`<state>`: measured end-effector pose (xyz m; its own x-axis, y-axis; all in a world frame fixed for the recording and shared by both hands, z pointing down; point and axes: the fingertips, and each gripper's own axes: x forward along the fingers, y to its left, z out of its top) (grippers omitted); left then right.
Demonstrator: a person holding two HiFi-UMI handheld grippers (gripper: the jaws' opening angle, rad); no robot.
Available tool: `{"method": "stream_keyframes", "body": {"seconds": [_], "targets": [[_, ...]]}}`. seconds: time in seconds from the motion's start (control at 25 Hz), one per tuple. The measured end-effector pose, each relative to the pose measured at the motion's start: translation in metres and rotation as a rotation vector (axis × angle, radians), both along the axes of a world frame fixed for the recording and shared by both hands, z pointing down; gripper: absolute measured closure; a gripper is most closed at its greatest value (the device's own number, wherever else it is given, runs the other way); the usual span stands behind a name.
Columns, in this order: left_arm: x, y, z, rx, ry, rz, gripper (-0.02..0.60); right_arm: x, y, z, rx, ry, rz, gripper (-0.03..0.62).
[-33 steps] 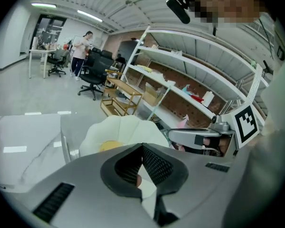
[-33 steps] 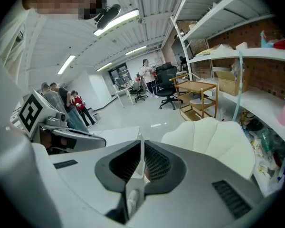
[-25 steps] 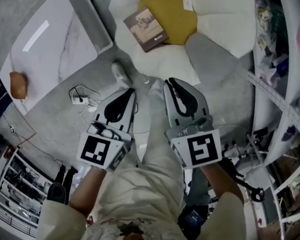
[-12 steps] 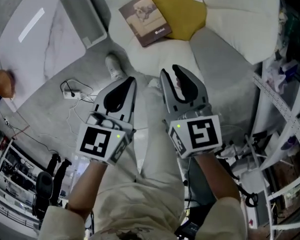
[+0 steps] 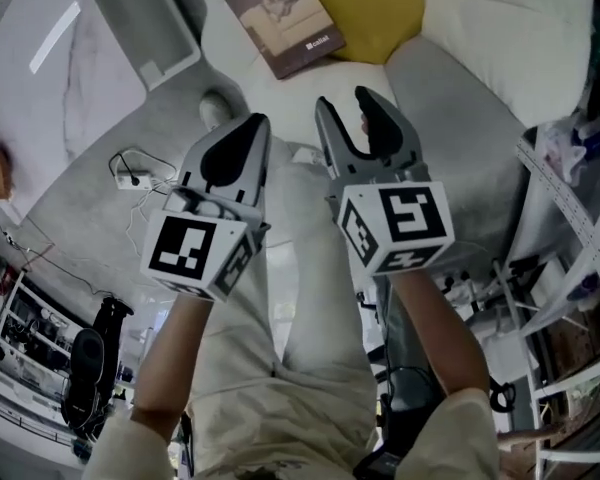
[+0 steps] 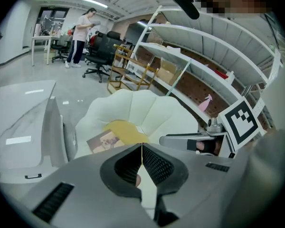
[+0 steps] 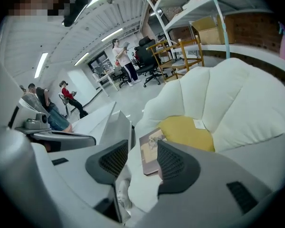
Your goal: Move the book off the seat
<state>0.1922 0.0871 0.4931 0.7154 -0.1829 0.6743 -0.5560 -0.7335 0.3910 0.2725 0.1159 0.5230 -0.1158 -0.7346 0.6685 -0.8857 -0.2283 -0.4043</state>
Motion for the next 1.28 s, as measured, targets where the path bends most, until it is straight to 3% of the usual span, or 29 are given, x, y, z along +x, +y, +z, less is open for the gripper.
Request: {"method": "stream_keyframes", "body": {"seconds": [0.4,0.76,0.84,1.28], "targets": [[0.014,0.007,0.080,-0.042,-0.042,-0.001,0.568,0.014,-0.003,0.082,-0.066,-0.064,0.024,0.394],[0.027,0.014,0.115,-0.058,-0.051,0.007,0.563,0.017,-0.003,0.136,-0.119,-0.135,0.057,0.353],[0.028,0.014,0.124,-0.072,-0.048,0.013,0.511,0.017,-0.006,0.149,-0.127,-0.162,0.067,0.353],[0.021,0.000,0.173,-0.068,-0.068,0.001,0.489,0.041,-0.021,0.216,-0.168,-0.287,0.236,0.310]]}}
